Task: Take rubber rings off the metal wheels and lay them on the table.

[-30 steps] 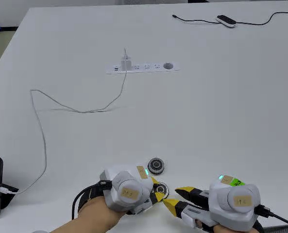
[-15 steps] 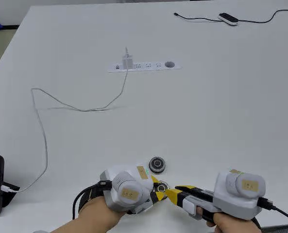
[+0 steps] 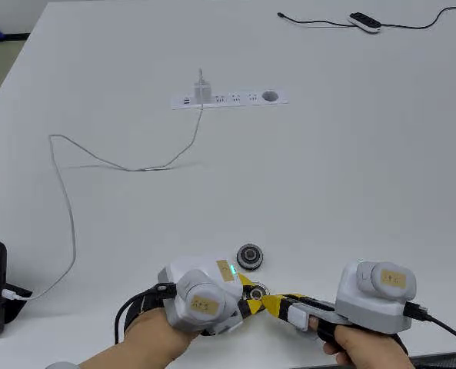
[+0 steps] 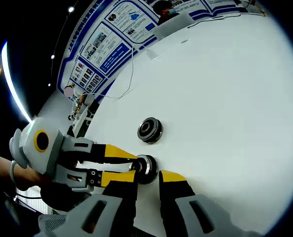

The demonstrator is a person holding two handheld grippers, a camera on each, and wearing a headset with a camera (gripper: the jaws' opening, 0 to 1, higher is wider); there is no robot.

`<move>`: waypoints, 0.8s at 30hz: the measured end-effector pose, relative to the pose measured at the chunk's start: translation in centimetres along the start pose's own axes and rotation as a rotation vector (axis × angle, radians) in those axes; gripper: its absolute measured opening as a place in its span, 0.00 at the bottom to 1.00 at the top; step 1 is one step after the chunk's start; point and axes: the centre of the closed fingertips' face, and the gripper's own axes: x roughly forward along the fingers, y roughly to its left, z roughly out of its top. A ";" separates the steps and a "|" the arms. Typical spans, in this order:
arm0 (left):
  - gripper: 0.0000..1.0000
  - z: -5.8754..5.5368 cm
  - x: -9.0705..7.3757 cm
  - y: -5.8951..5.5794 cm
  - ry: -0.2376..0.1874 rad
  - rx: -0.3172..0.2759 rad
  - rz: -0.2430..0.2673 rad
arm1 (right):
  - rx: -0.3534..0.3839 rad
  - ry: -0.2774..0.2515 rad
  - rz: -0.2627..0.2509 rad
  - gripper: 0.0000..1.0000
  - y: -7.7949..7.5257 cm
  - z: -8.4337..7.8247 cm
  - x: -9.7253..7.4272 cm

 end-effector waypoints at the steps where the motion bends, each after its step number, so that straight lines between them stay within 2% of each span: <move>1: 0.13 0.0 0.0 0.0 0.000 0.002 -0.001 | 0.028 -0.002 0.001 0.19 0.0 0.0 0.0; 4: 0.13 0.0 0.0 0.0 -0.002 0.003 0.000 | 0.086 -0.008 0.006 0.19 -0.2 0.1 0.0; 24: 0.13 0.1 0.0 0.0 -0.007 0.001 -0.002 | 0.157 -0.026 0.052 0.19 0.5 0.3 0.5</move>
